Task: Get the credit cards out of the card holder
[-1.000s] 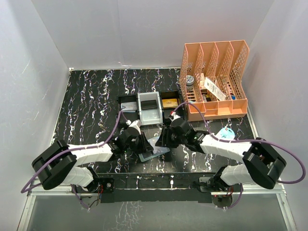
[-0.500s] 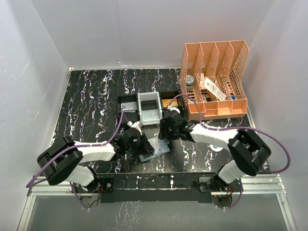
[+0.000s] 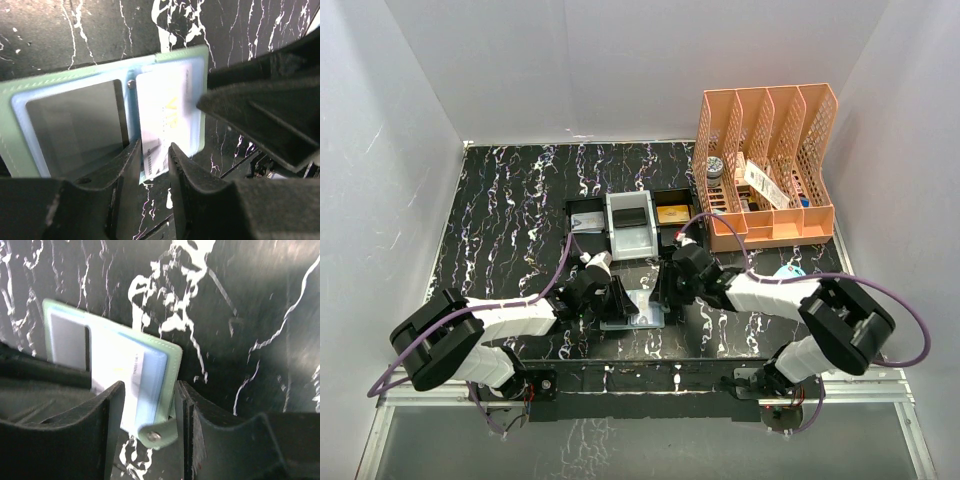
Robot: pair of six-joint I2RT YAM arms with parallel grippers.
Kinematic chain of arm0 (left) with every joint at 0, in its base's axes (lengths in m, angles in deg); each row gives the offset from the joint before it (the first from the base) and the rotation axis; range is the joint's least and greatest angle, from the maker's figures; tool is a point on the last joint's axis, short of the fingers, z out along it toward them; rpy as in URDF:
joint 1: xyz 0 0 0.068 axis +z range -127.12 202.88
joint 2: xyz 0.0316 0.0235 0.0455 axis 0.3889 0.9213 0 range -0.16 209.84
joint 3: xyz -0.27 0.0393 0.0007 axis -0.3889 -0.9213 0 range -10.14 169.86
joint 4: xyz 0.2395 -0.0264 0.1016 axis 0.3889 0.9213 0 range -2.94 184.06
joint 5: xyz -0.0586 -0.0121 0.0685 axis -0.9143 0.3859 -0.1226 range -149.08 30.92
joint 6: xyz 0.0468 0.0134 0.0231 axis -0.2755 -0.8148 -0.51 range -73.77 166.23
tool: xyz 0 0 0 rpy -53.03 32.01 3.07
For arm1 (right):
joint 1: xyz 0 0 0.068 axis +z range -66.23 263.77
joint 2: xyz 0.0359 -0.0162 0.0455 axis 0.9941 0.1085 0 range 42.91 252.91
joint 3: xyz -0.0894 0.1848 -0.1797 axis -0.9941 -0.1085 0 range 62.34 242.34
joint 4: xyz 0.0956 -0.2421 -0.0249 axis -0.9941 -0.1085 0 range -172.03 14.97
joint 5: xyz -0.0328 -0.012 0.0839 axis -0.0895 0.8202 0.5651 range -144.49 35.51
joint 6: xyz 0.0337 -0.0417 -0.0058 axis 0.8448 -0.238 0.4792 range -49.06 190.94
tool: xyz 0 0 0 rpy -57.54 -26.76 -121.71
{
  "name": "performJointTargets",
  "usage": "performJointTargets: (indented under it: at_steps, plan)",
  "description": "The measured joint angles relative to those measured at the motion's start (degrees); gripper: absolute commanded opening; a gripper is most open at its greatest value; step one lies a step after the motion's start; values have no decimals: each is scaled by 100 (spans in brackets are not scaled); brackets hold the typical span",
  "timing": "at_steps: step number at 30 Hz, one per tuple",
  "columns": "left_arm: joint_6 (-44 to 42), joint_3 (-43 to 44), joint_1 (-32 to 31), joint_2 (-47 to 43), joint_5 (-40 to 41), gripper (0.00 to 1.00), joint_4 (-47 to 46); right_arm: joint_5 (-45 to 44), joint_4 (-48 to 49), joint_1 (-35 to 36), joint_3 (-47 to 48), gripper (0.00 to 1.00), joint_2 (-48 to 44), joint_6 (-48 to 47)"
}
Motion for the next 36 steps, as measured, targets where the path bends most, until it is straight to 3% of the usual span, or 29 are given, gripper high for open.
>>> performJointTargets:
  at_steps: [5,13,22,30,36]
  plan:
    - [-4,0,0,-7,33,26,107,354,269,0,-562,48,-476,365]
    - [-63,105,0,-31,98,24,393,-142,-1040,-225,114,48,-866,-48]
    - [-70,105,0,-63,85,24,352,1045,-31,-94,-68,46,-925,417]
    - [-83,103,0,-63,28,24,302,1303,142,2,-127,45,-28,256]
    - [-61,20,0,-63,2,18,175,1333,522,-11,-271,44,13,337]
